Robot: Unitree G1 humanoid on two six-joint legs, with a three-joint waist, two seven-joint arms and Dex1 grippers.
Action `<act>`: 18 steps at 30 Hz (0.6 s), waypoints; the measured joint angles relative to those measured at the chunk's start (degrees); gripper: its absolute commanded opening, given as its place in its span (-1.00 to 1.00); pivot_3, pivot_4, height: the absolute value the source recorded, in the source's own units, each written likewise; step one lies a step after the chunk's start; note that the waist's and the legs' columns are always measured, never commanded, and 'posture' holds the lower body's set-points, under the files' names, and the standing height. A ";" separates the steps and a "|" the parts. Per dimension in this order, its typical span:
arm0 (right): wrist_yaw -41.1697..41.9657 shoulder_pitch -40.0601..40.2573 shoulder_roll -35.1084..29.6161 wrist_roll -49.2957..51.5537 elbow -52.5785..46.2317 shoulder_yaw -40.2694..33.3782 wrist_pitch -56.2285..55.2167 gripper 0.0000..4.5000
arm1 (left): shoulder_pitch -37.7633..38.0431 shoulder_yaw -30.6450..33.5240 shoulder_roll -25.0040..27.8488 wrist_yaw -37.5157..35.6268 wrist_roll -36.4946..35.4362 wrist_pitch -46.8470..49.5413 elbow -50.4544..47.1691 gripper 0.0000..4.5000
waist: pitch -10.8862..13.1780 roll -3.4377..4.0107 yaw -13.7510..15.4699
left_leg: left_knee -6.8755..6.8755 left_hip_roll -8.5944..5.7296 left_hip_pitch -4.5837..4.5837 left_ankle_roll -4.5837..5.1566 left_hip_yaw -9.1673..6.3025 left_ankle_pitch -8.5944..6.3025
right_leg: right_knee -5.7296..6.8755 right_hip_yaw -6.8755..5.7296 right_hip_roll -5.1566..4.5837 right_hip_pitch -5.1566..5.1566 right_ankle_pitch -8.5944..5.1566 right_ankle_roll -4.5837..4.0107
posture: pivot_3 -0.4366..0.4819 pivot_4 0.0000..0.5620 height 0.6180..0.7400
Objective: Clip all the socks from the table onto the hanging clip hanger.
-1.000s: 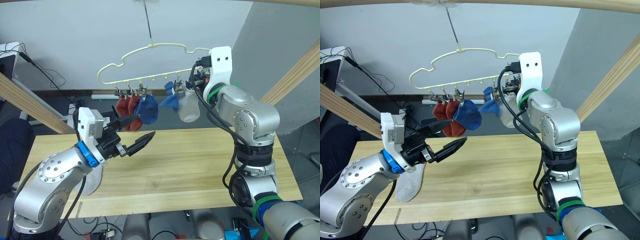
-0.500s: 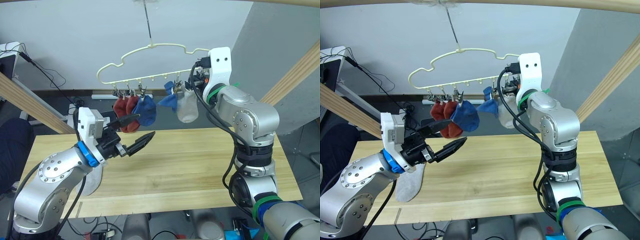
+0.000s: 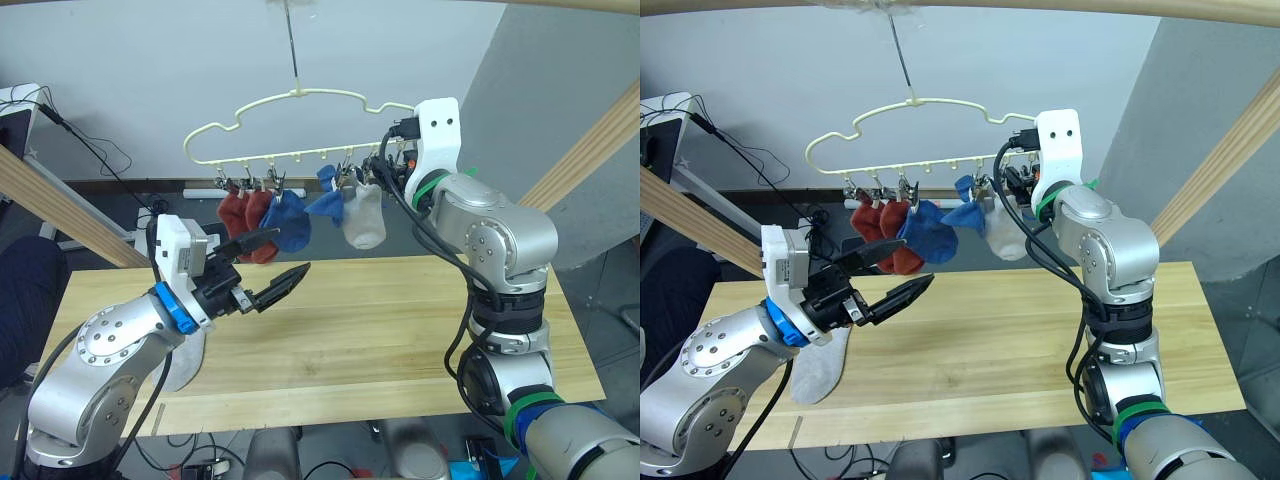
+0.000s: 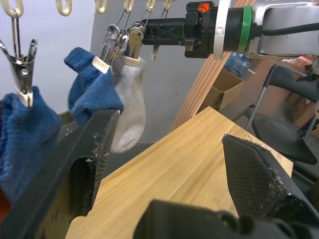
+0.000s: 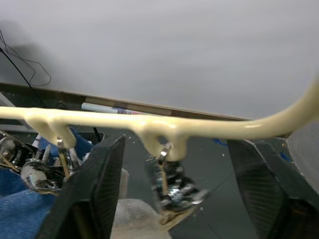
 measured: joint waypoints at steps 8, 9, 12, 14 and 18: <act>-0.15 -0.14 0.02 -0.04 0.02 -0.06 -0.01 0.39 | 0.00 -0.03 -0.03 0.16 0.04 0.00 0.00 0.69 | 0.00 0.00 0.00 | 0.00 0.00 0.00 0.00 0.00 0.00 | 0.00 0.00 0.00 0.00 0.00 0.00 | -0.36 0.17 1.00; -0.20 -0.17 0.05 -0.05 0.03 -0.07 -0.01 0.39 | 0.00 -0.03 -0.07 0.29 0.04 0.00 0.00 0.69 | 0.00 0.00 0.00 | 0.00 0.00 0.00 0.00 0.00 0.00 | 0.00 0.00 0.00 0.00 0.00 0.00 | -0.36 0.17 1.00; -0.40 -0.54 0.37 -0.06 0.44 -0.10 -0.12 0.39 | 0.00 -0.06 -0.30 0.83 0.09 0.00 -0.01 0.69 | 0.00 0.00 0.00 | 0.00 0.00 0.00 0.00 0.00 0.00 | 0.01 0.00 0.00 0.00 0.00 0.00 | -0.36 0.17 1.00; -0.77 -1.19 0.85 -0.08 1.36 -0.15 -0.35 0.39 | 0.01 -0.11 -0.47 0.97 0.11 0.00 -0.05 0.69 | 0.00 0.00 0.00 | 0.01 0.00 0.00 0.00 0.00 0.00 | 0.02 0.00 0.00 0.00 0.00 0.00 | -0.36 0.17 1.00; -1.24 -1.96 1.69 -0.09 2.43 -0.15 -0.52 0.39 | 0.02 -0.11 -0.47 1.02 0.16 0.00 -0.07 0.69 | 0.00 0.00 0.01 | 0.01 0.00 0.00 0.00 0.00 0.00 | 0.02 0.00 0.00 0.00 0.00 0.00 | -0.34 0.16 1.00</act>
